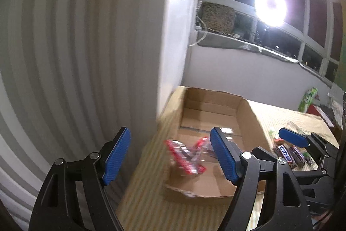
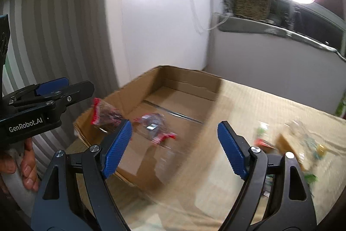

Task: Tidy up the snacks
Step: 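Move both open grippers back over the candy bars on the table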

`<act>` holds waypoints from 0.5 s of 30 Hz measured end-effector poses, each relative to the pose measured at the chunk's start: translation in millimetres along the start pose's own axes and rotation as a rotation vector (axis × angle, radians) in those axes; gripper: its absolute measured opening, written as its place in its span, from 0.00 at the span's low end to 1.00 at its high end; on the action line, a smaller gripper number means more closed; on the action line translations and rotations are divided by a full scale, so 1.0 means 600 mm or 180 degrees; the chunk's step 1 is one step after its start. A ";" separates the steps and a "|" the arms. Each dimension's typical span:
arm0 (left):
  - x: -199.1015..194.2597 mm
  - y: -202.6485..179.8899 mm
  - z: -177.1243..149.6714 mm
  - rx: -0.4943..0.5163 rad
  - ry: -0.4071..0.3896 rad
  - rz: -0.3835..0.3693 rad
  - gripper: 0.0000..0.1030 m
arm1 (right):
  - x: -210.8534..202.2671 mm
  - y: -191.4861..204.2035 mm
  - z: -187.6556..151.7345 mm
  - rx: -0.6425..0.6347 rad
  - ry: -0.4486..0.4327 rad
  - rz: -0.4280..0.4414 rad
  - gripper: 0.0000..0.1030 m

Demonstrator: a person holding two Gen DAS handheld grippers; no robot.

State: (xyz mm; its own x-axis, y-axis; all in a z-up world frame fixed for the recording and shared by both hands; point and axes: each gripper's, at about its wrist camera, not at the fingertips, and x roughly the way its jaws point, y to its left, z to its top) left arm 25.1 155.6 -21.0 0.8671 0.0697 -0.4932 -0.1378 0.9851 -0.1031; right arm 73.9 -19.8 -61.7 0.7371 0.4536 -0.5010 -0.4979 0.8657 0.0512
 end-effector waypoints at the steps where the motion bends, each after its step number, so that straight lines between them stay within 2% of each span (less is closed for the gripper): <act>1: 0.000 -0.019 0.000 0.0047 -0.0004 -0.0040 0.74 | -0.013 -0.017 -0.006 0.0053 -0.0010 -0.0051 0.81; 5: 0.004 -0.101 -0.004 0.0240 0.0020 -0.0269 0.74 | -0.080 -0.105 -0.039 0.0314 -0.0053 -0.0364 0.81; 11: -0.006 -0.246 -0.018 0.0514 0.0075 -0.0780 0.74 | -0.201 -0.231 -0.096 0.0713 -0.0138 -0.0936 0.83; 15: -0.029 -0.317 -0.030 0.0723 0.0062 -0.1014 0.74 | -0.254 -0.267 -0.117 0.0882 -0.0220 -0.1149 0.86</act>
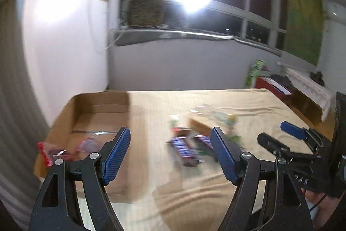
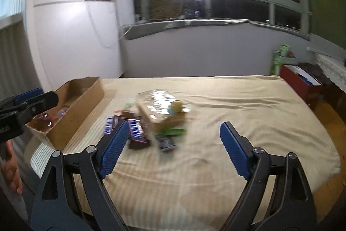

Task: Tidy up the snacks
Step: 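Move both open grippers back over the candy bars on the table, then grasp the blue-wrapped candy bar with the left gripper while the right grasps the Snickers bar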

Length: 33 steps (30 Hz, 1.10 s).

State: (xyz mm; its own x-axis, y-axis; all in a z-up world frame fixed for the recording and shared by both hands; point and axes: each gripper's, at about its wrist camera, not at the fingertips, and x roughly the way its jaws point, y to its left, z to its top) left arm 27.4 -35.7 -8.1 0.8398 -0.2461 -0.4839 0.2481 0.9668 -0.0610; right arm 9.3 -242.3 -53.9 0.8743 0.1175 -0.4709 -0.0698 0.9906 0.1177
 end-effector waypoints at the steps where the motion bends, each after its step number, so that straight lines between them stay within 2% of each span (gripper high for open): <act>1: -0.003 -0.010 0.001 0.0038 -0.0013 -0.0031 0.74 | -0.007 -0.004 0.001 0.0018 -0.0026 -0.0022 0.86; 4: -0.014 -0.029 0.002 0.0115 -0.0051 -0.0078 0.74 | -0.020 0.003 0.005 0.0009 -0.0088 0.0016 0.86; 9: -0.025 -0.025 0.000 0.0110 -0.0077 -0.0035 0.74 | -0.028 0.018 -0.004 -0.0074 -0.0125 0.0145 0.86; 15: -0.014 -0.026 -0.013 0.0069 -0.0043 -0.0032 0.78 | 0.006 0.028 -0.029 -0.0076 -0.0001 0.0169 0.86; 18: 0.009 -0.028 -0.037 0.0046 0.0029 -0.0031 0.79 | 0.038 0.032 -0.065 -0.0071 0.0149 0.0176 0.86; 22: 0.058 -0.024 -0.107 -0.0139 0.0188 0.0047 0.78 | 0.071 0.032 -0.125 -0.0100 0.0354 0.0183 0.86; 27: 0.085 -0.017 -0.178 -0.0356 0.0221 0.0251 0.78 | 0.079 0.030 -0.161 -0.0149 0.0367 0.0166 0.86; 33: 0.080 -0.020 -0.175 -0.0372 0.0196 0.0250 0.78 | 0.082 0.035 -0.150 -0.0146 0.0381 0.0308 0.86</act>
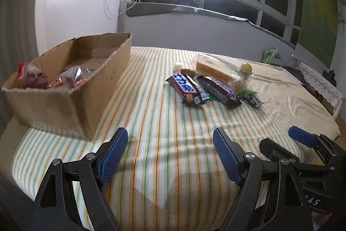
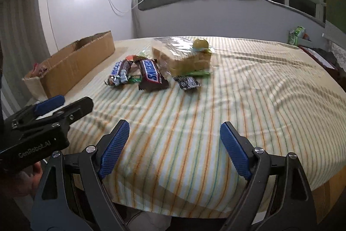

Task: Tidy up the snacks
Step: 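Grasp the blue-wrapped candy bar with the left gripper while the right grasps the Snickers bar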

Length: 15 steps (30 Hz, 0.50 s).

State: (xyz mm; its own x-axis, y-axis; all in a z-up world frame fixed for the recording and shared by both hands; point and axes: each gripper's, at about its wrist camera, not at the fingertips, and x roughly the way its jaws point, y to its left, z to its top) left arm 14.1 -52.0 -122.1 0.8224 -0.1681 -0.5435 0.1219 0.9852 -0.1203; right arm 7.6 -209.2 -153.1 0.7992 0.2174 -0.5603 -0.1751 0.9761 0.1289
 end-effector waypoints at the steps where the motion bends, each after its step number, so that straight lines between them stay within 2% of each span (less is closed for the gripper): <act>1: 0.002 0.002 0.001 -0.0015 0.0002 -0.0025 0.78 | 0.001 0.000 0.005 -0.0001 0.0013 0.0013 0.86; 5: 0.014 0.006 0.030 -0.0123 0.0096 -0.0119 0.78 | 0.012 -0.001 0.046 -0.0045 0.0057 0.0125 0.86; 9: 0.041 0.005 0.082 -0.0172 0.0141 -0.0064 0.78 | 0.051 0.017 0.097 -0.0284 0.0214 0.0227 0.85; 11: 0.062 0.000 0.102 -0.0155 0.0211 -0.0069 0.78 | 0.082 0.027 0.114 -0.0406 0.0373 0.0249 0.82; 12: 0.078 -0.005 0.112 -0.0132 0.0269 -0.0066 0.78 | 0.093 0.030 0.119 -0.0432 0.0429 0.0266 0.76; 15: 0.126 -0.007 0.128 -0.0170 0.0557 -0.0066 0.78 | 0.128 0.042 0.137 -0.0543 0.0569 0.0318 0.69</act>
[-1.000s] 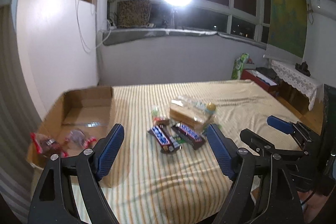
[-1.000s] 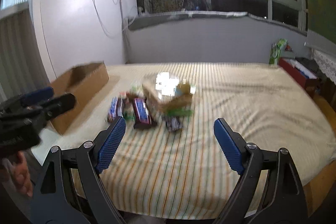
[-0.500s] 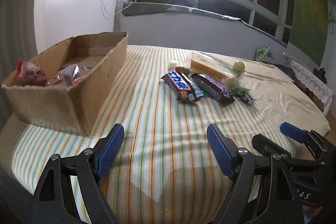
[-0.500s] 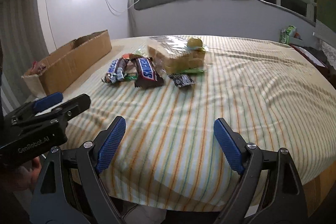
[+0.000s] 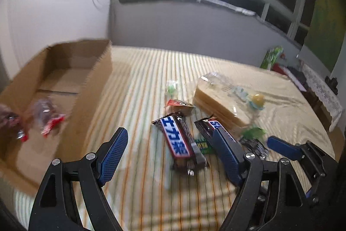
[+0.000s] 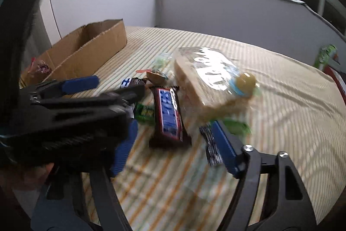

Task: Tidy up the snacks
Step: 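Grasp the blue-wrapped candy bar with the left gripper while the right grasps the Snickers bar, then carry both candy bars into the cardboard box and open both grippers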

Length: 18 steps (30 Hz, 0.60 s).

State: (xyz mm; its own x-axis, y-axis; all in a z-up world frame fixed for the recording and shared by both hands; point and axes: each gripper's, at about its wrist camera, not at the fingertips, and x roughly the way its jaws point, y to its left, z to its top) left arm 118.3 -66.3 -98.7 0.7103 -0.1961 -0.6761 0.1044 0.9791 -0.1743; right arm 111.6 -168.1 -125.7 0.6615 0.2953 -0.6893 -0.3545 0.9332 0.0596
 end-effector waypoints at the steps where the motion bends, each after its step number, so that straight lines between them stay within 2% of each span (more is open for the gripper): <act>1: 0.013 0.001 0.005 -0.0023 0.0084 -0.0001 0.78 | 0.010 0.000 0.005 -0.0013 0.0035 -0.0003 0.67; 2: 0.026 0.003 0.008 -0.0031 0.0165 -0.0013 0.78 | 0.020 -0.001 0.010 -0.0008 0.0074 -0.0003 0.64; 3: 0.040 0.005 0.009 -0.0031 0.0240 -0.0033 0.77 | 0.027 -0.002 0.011 -0.0007 0.0091 0.0003 0.49; 4: 0.054 0.011 0.008 -0.0048 0.0299 -0.0049 0.67 | 0.036 -0.003 0.010 -0.0006 0.0138 0.0033 0.37; 6: 0.063 0.023 0.009 -0.0108 0.0332 -0.0087 0.56 | 0.040 -0.010 0.004 0.0066 0.0111 0.0138 0.34; 7: 0.060 0.025 0.009 -0.0122 0.0303 -0.0114 0.41 | 0.039 -0.012 0.002 0.0098 0.0103 0.0169 0.32; 9: 0.057 0.029 0.007 -0.0122 0.0272 -0.0085 0.27 | 0.037 -0.014 -0.002 0.0122 0.0075 0.0200 0.31; 12: 0.052 0.039 0.002 -0.0235 0.0235 -0.0179 0.27 | 0.035 -0.017 -0.004 0.0138 0.0057 0.0227 0.29; 18: 0.048 0.043 0.000 -0.0222 0.0222 -0.0184 0.27 | 0.029 -0.013 -0.008 0.0154 0.0009 0.0212 0.29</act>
State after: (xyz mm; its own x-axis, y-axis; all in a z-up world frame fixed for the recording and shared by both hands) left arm 141.7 -46.6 -122.6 0.6541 -0.2576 -0.7112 0.0933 0.9605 -0.2621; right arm 122.9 -171.4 -141.8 0.6356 0.3567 -0.6847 -0.3653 0.9203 0.1403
